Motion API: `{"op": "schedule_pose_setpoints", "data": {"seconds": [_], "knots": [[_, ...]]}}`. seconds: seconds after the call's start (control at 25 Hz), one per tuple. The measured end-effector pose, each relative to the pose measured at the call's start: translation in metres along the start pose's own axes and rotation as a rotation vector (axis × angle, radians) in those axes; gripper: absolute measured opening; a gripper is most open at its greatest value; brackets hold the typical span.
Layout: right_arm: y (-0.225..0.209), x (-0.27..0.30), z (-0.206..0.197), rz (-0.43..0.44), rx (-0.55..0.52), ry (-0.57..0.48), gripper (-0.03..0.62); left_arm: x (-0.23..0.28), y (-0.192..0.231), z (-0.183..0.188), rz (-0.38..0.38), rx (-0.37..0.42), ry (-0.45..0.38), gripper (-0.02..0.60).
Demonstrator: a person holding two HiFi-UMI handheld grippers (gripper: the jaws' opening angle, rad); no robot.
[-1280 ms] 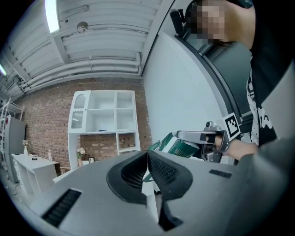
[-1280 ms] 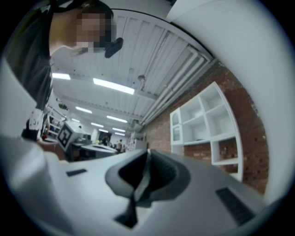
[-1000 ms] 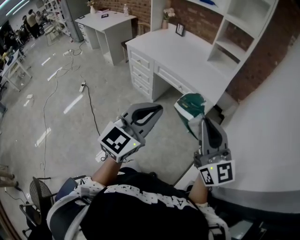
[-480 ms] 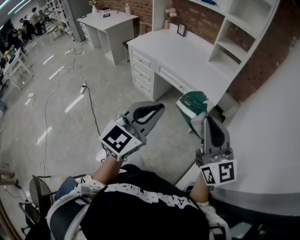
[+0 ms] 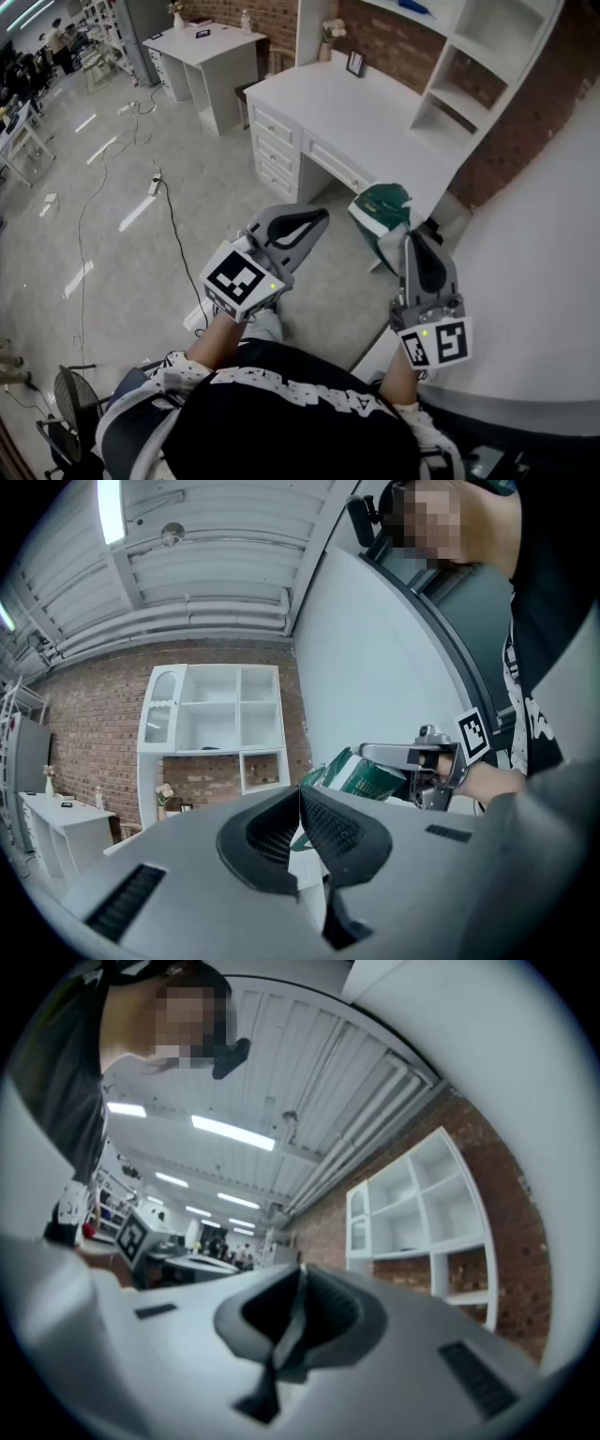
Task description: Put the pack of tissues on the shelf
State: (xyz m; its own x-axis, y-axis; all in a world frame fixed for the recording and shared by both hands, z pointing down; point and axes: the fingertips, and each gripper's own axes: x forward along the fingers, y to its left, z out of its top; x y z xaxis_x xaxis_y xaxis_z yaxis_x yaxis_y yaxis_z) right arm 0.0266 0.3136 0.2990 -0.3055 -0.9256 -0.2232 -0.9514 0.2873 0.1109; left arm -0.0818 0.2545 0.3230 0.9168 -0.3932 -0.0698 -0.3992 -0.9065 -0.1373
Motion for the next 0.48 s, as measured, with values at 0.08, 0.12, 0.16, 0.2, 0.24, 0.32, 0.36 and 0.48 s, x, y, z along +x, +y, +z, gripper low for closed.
{"op": "schedule_pose_setpoints", "data": {"seconds": [0.08, 0.12, 0.16, 0.2, 0.24, 0.32, 0.36, 0.48], "knots": [[-0.005, 0.012, 0.000, -0.012, -0.013, 0.001, 0.041, 0.007, 0.013, 0.001, -0.008, -0.003, -0.014, 0.035], [-0.008, 0.017, -0.001, -0.018, -0.019, 0.000, 0.041, 0.011, 0.020, 0.000, -0.013, -0.004, -0.018, 0.035], [-0.010, 0.023, -0.001, -0.025, -0.023, -0.001, 0.040, 0.015, 0.025, -0.001, -0.021, -0.003, -0.020, 0.035], [-0.013, 0.029, -0.003, -0.030, -0.027, 0.000, 0.040, 0.019, 0.031, -0.002, -0.030, -0.003, -0.021, 0.035], [-0.015, 0.034, -0.004, -0.036, -0.030, 0.002, 0.040, 0.022, 0.036, -0.003, -0.037, -0.005, -0.023, 0.035], [-0.019, 0.046, -0.006, -0.047, -0.036, 0.007, 0.040, 0.029, 0.048, -0.004, -0.045, -0.019, -0.027, 0.035], [-0.021, 0.052, -0.006, -0.053, -0.039, 0.010, 0.040, 0.033, 0.054, -0.004, -0.051, -0.023, -0.028, 0.035], [-0.025, 0.070, -0.009, -0.064, -0.048, 0.017, 0.040, 0.040, 0.073, -0.006, -0.068, -0.019, -0.031, 0.035]]}}
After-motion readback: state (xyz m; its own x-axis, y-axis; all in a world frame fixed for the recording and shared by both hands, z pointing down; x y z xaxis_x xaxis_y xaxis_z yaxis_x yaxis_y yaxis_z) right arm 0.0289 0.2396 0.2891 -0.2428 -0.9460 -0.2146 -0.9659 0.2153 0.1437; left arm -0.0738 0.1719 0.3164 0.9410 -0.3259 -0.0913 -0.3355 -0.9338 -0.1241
